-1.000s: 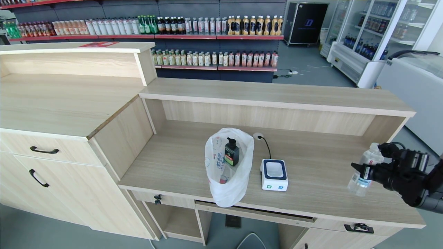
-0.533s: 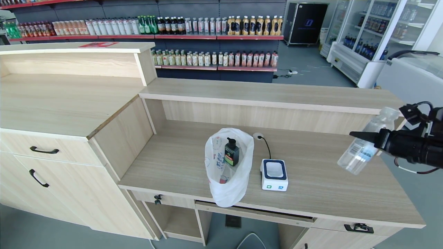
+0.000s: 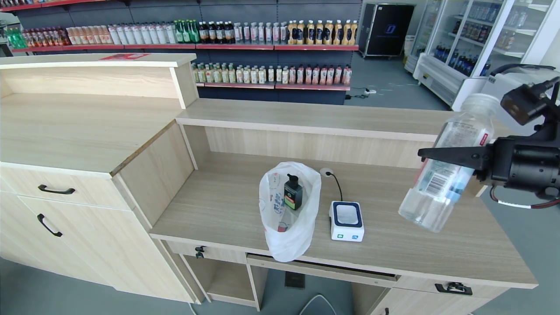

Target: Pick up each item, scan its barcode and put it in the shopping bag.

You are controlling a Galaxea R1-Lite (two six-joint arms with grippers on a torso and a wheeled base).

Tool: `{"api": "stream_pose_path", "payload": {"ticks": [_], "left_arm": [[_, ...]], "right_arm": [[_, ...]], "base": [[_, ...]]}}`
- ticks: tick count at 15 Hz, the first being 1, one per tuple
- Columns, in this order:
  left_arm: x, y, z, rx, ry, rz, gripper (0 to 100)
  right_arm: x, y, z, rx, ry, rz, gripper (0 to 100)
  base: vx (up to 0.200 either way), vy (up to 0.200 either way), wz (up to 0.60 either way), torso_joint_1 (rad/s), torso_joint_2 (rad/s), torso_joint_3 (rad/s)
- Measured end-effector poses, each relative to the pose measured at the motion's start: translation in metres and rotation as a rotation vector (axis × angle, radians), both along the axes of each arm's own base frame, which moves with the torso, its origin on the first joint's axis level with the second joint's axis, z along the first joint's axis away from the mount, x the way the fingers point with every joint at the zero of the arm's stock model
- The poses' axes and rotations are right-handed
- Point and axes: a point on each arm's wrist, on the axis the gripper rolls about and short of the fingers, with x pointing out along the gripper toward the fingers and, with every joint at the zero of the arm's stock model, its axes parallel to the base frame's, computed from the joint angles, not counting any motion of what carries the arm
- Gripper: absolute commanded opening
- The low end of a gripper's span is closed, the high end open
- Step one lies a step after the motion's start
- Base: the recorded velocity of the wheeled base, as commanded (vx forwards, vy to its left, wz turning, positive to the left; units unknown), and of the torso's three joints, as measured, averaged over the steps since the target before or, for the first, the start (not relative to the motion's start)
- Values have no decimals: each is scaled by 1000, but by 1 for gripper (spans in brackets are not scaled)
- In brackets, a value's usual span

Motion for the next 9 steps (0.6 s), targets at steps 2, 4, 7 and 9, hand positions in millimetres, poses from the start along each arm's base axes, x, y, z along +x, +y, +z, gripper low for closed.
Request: {"api": "stream_pose_path", "payload": {"ticks": [2, 4, 7, 9], "left_arm": [[0, 0, 0, 0, 0, 0, 100], [0, 0, 0, 0, 0, 0, 100], [0, 0, 0, 0, 0, 0, 100], [0, 0, 0, 0, 0, 0, 100]], "right_arm": [[-23, 14, 9, 1, -3, 76, 0], [-42, 22, 18, 3, -22, 131, 0], [-65, 28, 24, 6, -31, 195, 0], [-73, 32, 26, 6, -51, 226, 0]], "base": [[0, 0, 0, 0, 0, 0], [0, 0, 0, 0, 0, 0], [0, 0, 0, 0, 0, 0], [0, 0, 0, 0, 0, 0]]}}
